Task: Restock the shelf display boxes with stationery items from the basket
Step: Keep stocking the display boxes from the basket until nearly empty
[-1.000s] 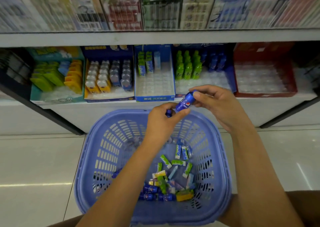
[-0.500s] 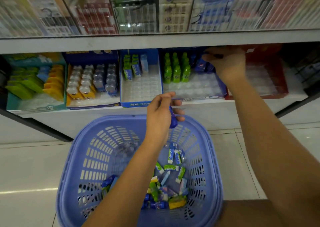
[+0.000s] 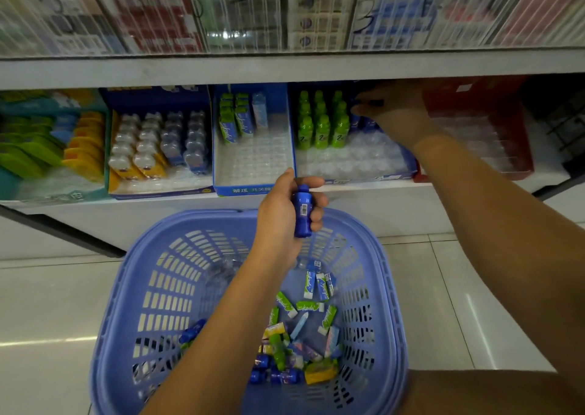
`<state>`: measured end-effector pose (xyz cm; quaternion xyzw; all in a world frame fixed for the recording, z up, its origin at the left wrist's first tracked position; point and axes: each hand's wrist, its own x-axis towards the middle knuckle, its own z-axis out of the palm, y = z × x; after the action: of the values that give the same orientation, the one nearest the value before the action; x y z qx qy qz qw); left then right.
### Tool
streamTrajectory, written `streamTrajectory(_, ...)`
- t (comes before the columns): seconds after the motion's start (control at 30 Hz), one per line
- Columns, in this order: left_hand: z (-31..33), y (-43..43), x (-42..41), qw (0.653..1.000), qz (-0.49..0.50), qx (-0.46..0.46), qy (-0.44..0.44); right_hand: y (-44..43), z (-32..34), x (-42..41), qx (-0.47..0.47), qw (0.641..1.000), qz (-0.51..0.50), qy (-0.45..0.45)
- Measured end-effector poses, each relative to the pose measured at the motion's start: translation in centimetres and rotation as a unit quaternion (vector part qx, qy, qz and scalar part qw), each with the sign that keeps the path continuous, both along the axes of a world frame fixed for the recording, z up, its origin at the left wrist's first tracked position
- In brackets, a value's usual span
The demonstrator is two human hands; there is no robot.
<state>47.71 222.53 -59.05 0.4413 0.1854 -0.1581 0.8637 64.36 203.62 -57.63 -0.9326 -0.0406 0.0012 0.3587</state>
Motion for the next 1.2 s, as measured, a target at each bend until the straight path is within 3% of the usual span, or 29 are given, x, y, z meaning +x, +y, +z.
streamTrajectory(0.13,0.5,0.2,-0.3,0.998,-0.035,0.039,-0.023,0.5,1.0,0.0,-0.085,0.996,0.017,0.036)
streamTrajectory(0.3,0.5,0.6,-0.7,0.992,-0.064,0.096,-0.060,1.1,2.8,-4.0,0.045,0.998,-0.035,-0.032)
streamTrajectory(0.37,0.5,0.7,-0.8,0.988,-0.065,0.125,-0.067,1.7,3.7,-6.4,0.082,0.996,0.027,0.037)
streamTrajectory(0.47,0.7,0.3,-0.6,0.985,-0.044,0.151,-0.075,4.1,4.8,-10.4,0.055,0.972,0.157,0.168)
streamTrajectory(0.53,1.0,0.3,-0.5,0.981,-0.032,0.164,-0.095,6.0,4.4,-11.8,0.073,0.962,0.196,0.178)
streamTrajectory(0.63,1.2,0.6,-0.3,0.976,-0.040,0.183,-0.112,7.0,3.6,-12.3,0.097,0.967,0.187,0.144)
streamTrajectory(0.77,1.6,1.9,-0.6,0.988,-0.086,0.101,-0.076,5.7,3.8,-12.0,0.223,0.946,0.183,0.151)
streamTrajectory(0.87,1.5,3.2,-1.4,0.981,-0.115,0.082,-0.132,4.1,4.4,-11.9,0.269,0.927,0.212,0.152)
streamTrajectory(1.0,1.6,2.8,-1.2,0.966,-0.075,0.170,-0.182,3.8,4.6,-11.8,0.318,0.917,0.176,0.163)
streamTrajectory(1.2,1.3,0.4,0.1,0.930,0.003,0.293,-0.223,3.9,5.1,-11.5,0.294,0.944,0.066,0.132)
